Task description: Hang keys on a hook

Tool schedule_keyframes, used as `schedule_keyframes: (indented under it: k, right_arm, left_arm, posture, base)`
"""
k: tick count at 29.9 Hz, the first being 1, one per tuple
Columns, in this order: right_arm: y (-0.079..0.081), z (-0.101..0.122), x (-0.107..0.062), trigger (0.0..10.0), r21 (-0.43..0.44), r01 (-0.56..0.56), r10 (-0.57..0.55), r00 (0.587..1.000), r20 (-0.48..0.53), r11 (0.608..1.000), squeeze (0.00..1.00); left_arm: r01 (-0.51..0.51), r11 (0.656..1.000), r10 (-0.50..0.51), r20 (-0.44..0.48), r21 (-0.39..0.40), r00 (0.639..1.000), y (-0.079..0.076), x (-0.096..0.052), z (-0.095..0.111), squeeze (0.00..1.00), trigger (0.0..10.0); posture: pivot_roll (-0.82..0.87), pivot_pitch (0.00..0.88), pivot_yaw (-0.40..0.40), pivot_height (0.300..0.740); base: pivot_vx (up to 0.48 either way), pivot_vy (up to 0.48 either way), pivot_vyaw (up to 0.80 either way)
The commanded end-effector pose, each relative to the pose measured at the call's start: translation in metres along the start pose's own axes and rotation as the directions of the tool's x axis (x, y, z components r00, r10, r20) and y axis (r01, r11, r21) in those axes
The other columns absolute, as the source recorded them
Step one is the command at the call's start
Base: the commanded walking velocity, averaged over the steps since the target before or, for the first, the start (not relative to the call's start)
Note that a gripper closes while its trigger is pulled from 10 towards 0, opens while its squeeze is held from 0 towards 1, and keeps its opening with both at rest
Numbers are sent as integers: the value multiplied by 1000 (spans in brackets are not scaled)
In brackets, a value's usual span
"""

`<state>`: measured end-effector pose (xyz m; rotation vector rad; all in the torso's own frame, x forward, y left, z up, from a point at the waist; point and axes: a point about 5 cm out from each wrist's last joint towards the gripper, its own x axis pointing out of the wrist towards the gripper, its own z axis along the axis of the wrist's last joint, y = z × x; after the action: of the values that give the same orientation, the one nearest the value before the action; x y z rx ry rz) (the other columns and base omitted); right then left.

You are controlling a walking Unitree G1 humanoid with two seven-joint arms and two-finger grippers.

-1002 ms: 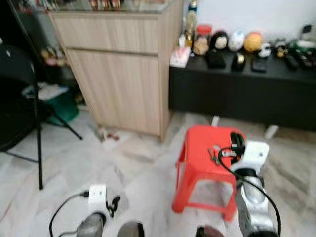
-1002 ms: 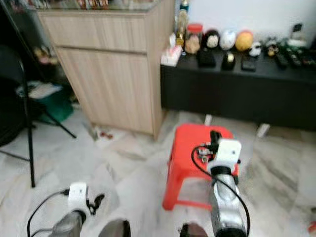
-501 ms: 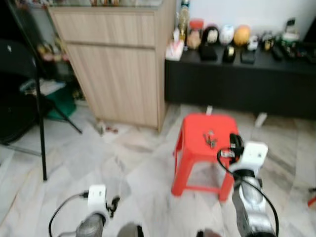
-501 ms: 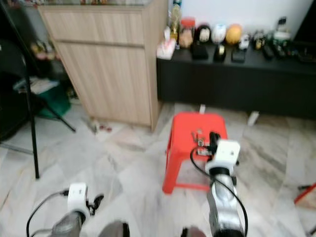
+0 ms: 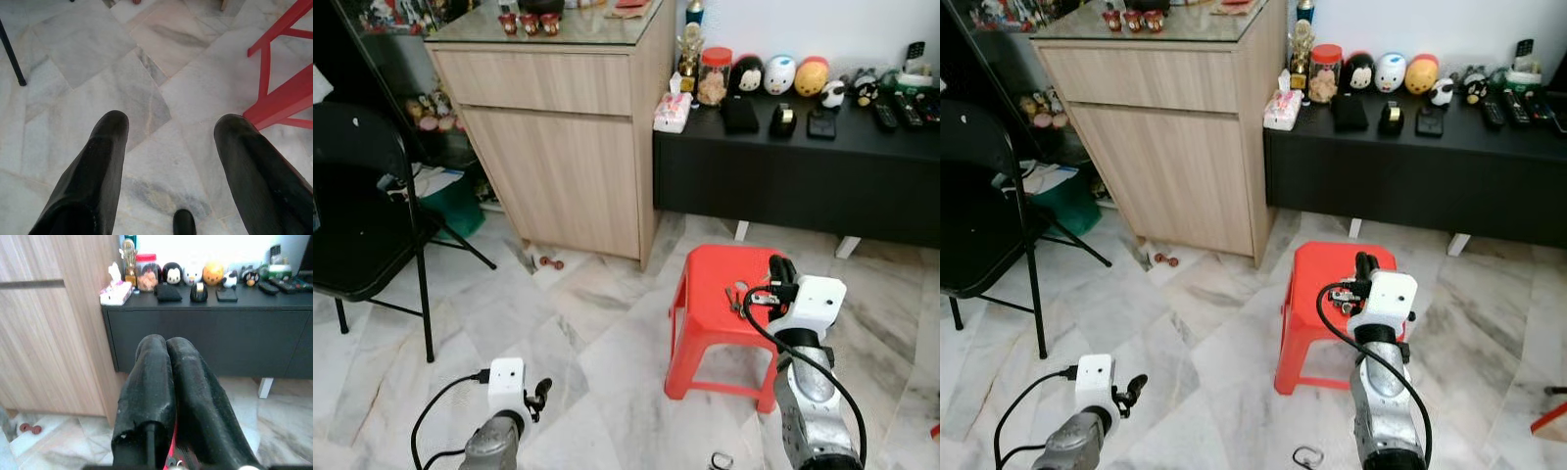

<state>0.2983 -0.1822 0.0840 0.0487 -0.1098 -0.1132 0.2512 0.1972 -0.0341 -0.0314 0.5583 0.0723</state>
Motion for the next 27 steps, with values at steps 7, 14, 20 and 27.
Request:
schedule_keyframes:
  k: [7, 14, 20, 27]
  right_arm:
    - [-17, -19, -9, 10000, 34, 145, -140, 983, -122, 989, 0]
    - [-35, -54, -28, 10000, 33, 219, -200, 937, -285, 975, 0]
    - [-52, -102, -69, 10000, -62, 212, -213, 828, -519, 975, 0]
    - [-55, -145, -133, 10000, -114, 146, -180, 602, -778, 983, 0]
  left_arm:
    - [-9, 1000, 9, 0, 10, 1000, 1, 0, -1, 0, 10000]
    - [-10, 1000, 10, -3, 16, 1000, 0, 0, -1, 0, 10000]
    - [-10, 1000, 10, 1, 16, 1000, 0, 0, 1, 0, 10000]
    - [-4, 1000, 4, -10, 21, 1000, -1, -1, -2, 0, 10000]
  posture:
    - [2, 48, 34, 740]
    - [-4, 38, 33, 740]
    - [-6, 27, 34, 740]
    - [-9, 13, 38, 740]
  base:
    - [0, 0, 0]
    - [0, 0, 0]
    - [0, 0, 0]
    - [0, 0, 0]
